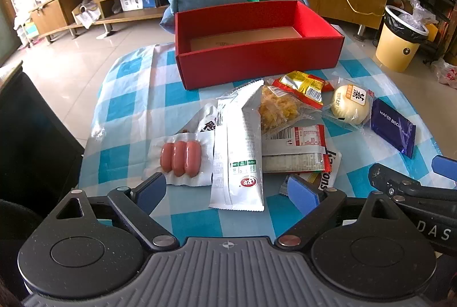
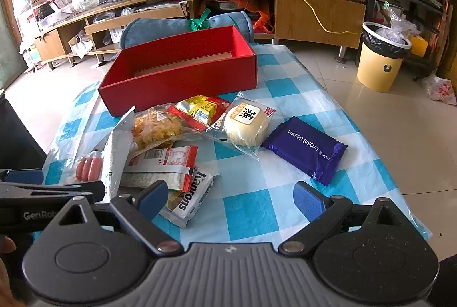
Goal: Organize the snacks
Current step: 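Move both tools toward the snacks in front of the red box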
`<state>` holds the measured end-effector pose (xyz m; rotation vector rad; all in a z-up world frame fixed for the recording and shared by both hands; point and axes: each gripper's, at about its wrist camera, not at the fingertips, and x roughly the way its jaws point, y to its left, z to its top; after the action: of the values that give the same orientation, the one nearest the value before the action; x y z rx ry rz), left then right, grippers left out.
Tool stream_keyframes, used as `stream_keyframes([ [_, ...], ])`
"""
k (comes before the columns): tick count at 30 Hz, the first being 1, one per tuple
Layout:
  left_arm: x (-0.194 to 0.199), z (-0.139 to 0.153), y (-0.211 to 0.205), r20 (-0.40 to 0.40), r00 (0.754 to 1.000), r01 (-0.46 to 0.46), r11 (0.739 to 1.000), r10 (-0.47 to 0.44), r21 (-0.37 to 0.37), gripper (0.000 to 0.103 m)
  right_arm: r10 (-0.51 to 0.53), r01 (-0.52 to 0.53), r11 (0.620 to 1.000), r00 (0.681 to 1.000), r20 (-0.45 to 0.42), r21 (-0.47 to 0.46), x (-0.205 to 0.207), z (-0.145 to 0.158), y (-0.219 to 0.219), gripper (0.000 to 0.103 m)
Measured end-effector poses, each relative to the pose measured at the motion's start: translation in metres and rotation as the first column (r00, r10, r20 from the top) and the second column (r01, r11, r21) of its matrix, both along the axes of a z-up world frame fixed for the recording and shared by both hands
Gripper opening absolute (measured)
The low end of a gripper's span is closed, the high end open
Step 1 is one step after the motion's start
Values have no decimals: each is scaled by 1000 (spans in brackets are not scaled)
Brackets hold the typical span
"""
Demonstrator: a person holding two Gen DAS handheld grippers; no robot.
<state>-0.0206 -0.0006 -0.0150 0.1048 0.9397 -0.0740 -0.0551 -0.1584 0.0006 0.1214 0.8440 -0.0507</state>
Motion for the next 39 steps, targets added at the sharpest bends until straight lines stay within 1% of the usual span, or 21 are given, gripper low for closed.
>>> stream_keyframes([
  [12,0,0,0,-6,1000,-1,1000,1,-1,94,2,-2,1000,1000,-2,3,0,-1,1,93],
  [23,0,2,2,0,1000,-14,1000,14,8,94,19,-19,999,1000,-1,32,3,-1,1,93],
  [29,11,-2,10,-13,1000,-23,1000,23,-7,94,26,-25,999,1000,-16,44,16,-6,6,93],
  [31,14,-5,11,-12,1000,-29,1000,29,-3,90,35,-34,998,999,-30,49,22,-10,9,93],
  [34,19,-9,12,-15,999,-28,999,28,20,87,44,-42,998,998,-53,43,30,-15,15,93],
  [39,27,-17,18,-51,998,-38,999,37,-6,87,51,-47,998,996,-76,44,37,-21,17,93],
])
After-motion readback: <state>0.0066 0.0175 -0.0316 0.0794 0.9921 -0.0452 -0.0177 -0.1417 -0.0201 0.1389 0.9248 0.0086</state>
